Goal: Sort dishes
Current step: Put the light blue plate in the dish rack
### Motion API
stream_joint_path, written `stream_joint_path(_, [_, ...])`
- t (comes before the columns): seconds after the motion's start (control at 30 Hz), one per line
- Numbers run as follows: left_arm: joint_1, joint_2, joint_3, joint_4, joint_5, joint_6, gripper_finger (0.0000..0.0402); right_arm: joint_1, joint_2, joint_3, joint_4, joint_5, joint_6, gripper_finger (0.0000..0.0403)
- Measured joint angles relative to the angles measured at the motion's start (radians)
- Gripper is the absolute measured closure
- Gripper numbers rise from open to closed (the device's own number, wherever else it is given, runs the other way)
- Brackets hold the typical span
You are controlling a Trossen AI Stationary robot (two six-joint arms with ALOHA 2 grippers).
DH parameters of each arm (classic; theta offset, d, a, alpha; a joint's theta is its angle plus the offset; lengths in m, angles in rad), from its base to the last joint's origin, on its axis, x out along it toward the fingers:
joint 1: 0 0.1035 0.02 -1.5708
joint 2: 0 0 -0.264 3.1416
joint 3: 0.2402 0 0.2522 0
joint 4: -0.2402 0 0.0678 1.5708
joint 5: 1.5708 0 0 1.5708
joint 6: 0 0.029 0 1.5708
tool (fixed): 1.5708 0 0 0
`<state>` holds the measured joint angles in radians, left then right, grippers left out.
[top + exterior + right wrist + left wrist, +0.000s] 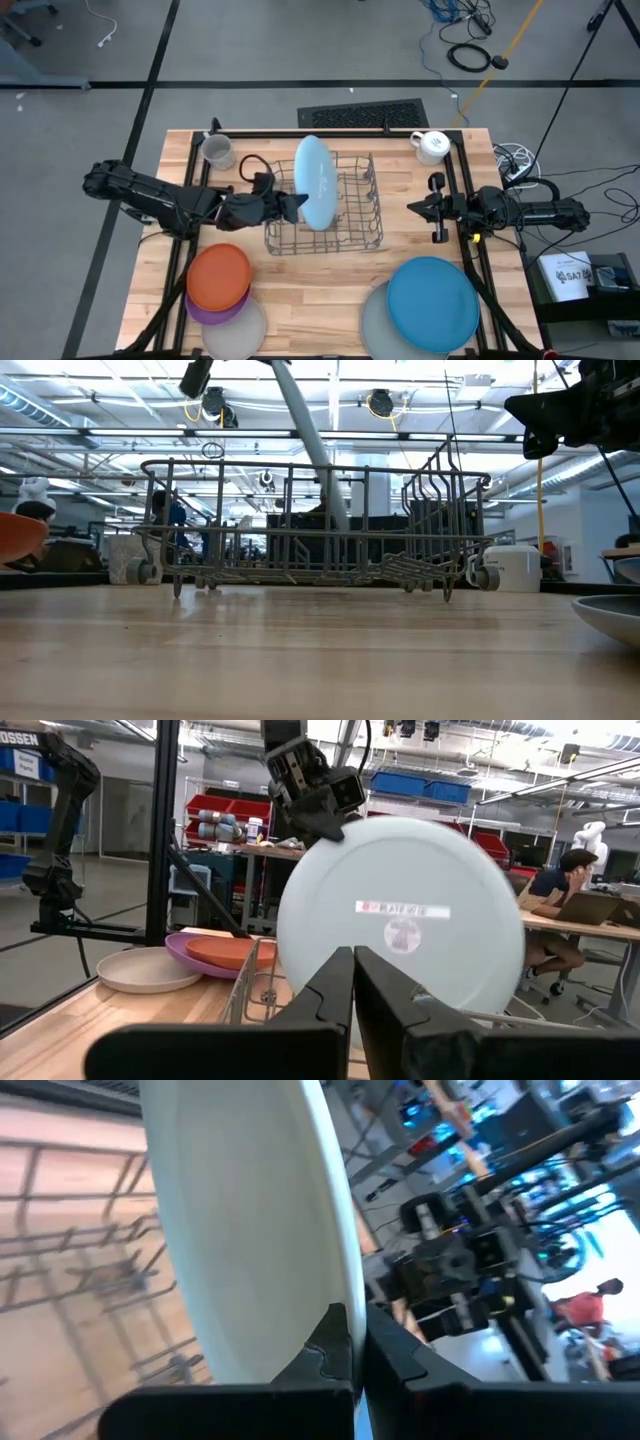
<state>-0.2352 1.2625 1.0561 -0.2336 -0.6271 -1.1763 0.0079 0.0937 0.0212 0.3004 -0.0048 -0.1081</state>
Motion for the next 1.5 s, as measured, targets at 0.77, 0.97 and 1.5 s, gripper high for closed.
stream_joint_path(0.77, [0.000, 0.014, 0.000, -0.038, 0.002, -0.037, 0.0402, 0.000, 0.000, 0.000, -0.019, 0.001, 0.000, 0.0394])
stream_joint_path(0.97, [0.001, 0.025, 0.000, -0.035, 0.007, -0.040, 0.0400, 0.000, 0.000, 0.000, -0.019, 0.001, -0.002, 0.0394])
stream_joint_path(1.5, [0.026, 0.067, -0.001, 0.047, 0.026, -0.038, 0.0350, 0.000, 0.000, 0.000, -0.022, 0.001, 0.000, 0.0394])
